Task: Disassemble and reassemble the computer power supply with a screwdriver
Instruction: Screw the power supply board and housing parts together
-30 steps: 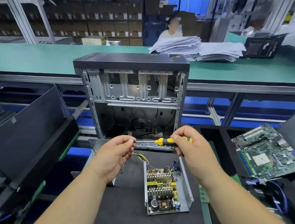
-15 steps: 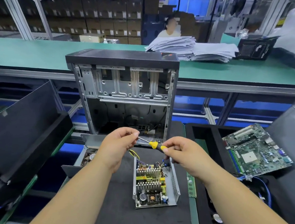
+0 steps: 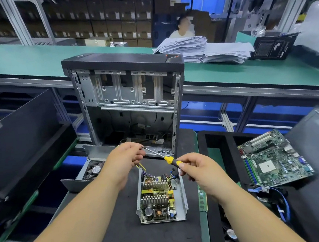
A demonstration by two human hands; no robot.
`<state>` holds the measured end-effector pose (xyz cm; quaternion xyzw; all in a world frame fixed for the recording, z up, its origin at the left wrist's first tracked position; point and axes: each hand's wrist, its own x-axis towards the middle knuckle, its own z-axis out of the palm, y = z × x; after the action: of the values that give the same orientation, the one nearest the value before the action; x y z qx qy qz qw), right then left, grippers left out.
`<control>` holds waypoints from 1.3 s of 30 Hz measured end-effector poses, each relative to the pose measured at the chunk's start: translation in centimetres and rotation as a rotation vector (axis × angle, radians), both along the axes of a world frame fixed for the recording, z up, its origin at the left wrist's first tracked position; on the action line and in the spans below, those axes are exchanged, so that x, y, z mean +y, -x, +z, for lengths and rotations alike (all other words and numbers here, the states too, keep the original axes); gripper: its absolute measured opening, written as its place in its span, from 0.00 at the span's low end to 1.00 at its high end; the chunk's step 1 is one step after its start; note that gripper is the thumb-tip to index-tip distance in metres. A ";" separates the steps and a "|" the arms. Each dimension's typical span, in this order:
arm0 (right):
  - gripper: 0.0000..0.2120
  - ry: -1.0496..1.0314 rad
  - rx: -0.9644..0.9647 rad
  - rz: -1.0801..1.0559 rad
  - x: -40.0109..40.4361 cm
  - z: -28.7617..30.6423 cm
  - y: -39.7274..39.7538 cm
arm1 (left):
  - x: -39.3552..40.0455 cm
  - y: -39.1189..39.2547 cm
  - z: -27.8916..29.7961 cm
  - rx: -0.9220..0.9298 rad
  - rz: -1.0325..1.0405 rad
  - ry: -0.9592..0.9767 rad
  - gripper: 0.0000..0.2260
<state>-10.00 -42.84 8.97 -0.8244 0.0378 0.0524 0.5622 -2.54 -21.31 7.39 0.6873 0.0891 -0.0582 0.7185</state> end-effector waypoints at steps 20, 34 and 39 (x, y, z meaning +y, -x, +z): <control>0.13 -0.037 0.031 0.011 -1.6 -0.3 0.8 | -0.5 0.6 0.9 -0.167 -0.198 -0.264 0.10; 0.11 -0.241 0.045 -0.104 -3.0 -1.9 1.4 | 0.5 1.3 -3.4 0.265 -0.255 -0.878 0.23; 0.12 -0.210 0.020 -0.111 -3.6 -2.3 1.7 | 0.3 2.2 -6.2 0.243 -0.354 -1.045 0.20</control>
<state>-11.68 -46.40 6.67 -0.7570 0.0834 0.0331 0.6472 -4.73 -21.05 1.23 0.9446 0.0716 -0.2045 0.2464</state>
